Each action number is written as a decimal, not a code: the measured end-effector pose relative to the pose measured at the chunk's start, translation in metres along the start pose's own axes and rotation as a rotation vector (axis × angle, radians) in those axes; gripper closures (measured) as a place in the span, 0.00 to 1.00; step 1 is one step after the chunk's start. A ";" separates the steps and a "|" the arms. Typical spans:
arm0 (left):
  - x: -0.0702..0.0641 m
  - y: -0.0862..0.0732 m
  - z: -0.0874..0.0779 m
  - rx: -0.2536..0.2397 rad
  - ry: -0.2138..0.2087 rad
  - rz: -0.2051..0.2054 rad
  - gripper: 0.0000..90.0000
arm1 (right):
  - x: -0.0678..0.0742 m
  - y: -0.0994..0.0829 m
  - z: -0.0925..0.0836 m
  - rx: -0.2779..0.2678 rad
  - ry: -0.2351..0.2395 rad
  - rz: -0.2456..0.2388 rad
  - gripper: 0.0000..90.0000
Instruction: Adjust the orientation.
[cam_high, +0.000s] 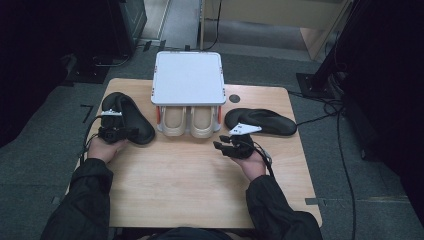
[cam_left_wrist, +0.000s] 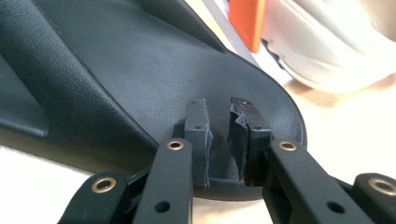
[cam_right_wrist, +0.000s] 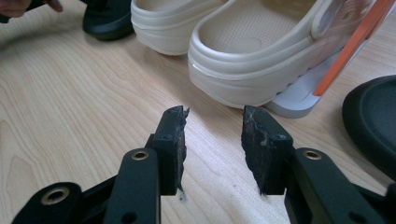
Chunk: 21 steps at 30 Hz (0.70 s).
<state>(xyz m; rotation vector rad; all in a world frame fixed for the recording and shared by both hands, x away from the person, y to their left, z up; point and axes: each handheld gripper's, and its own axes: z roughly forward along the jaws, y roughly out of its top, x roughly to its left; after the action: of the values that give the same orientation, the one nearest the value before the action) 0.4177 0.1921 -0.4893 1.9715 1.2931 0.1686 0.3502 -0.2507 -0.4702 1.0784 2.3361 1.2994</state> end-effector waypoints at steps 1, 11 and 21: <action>-0.001 -0.002 -0.001 -0.002 -0.004 -0.006 0.86 | -0.001 0.000 0.000 -0.002 0.000 0.000 0.67; -0.003 -0.009 -0.014 0.019 -0.028 -0.026 0.79 | -0.002 -0.001 0.005 0.008 0.006 0.021 0.67; 0.016 0.016 -0.036 -0.092 0.032 -0.025 0.68 | -0.006 -0.002 0.002 0.007 -0.006 0.034 0.67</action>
<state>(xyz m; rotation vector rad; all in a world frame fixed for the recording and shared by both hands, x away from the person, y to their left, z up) 0.4192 0.2208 -0.4580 1.8807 1.3068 0.2443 0.3543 -0.2543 -0.4734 1.1270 2.3293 1.2998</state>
